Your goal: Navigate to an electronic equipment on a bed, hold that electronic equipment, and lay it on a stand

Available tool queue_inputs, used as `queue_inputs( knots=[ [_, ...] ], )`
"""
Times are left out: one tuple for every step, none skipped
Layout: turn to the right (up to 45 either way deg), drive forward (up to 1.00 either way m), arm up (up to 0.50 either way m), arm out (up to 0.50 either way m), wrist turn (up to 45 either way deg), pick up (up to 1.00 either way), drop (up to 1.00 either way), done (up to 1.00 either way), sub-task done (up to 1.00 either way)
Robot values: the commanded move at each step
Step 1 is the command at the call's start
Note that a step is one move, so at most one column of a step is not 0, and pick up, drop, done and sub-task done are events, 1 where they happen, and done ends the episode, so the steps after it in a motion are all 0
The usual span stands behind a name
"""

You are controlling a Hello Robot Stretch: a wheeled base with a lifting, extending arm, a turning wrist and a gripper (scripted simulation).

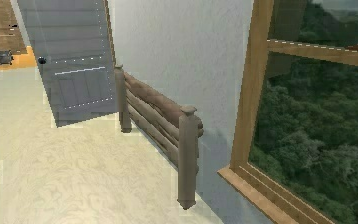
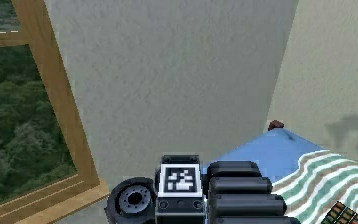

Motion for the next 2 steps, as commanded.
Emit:
queue_inputs(
  knots=[
    [-21.0,0.00,0.00,0.00,0.0,0.00,0.00,0.00,0.00],
    [0.0,0.10,0.00,0.00,0.0,0.00,0.00,0.00,0.00]
  ],
)
